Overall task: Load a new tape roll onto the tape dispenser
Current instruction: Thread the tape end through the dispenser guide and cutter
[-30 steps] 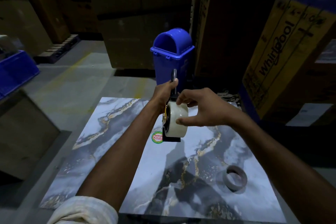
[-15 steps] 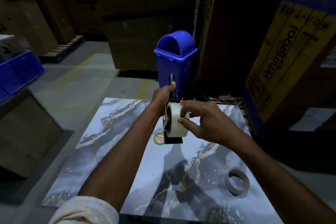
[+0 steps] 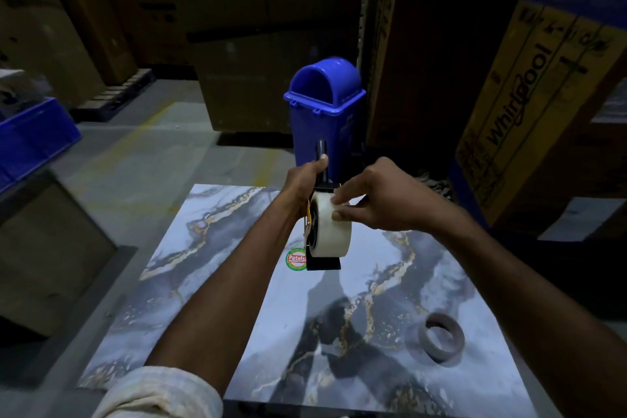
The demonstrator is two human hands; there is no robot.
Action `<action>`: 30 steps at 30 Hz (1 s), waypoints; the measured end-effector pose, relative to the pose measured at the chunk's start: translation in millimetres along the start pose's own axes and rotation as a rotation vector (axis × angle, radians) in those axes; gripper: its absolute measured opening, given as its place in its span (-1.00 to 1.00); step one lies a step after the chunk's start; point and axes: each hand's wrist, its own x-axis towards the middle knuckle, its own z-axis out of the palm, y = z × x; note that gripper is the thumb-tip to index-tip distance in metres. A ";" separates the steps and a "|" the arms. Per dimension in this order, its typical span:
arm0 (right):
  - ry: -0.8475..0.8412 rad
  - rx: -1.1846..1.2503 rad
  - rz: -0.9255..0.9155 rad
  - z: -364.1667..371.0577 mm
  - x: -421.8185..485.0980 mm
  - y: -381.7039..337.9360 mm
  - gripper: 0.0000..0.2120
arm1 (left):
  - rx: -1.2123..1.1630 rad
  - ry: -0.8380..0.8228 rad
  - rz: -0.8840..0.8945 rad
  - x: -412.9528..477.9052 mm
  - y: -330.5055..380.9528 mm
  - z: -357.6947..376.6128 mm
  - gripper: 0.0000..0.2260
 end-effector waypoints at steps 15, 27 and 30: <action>0.128 -0.277 -0.213 33.5 -13.6 -1.7 -0.81 | -0.108 0.053 0.022 8.7 -13.4 -8.0 -0.56; -0.027 -0.337 -0.176 80.3 -24.6 10.7 -0.92 | -0.112 -0.018 0.211 -2.2 -44.8 -7.6 -0.71; -0.030 -0.320 -0.164 80.8 -21.2 12.1 -0.89 | -0.105 -0.048 0.301 -4.5 -47.2 -6.9 -0.76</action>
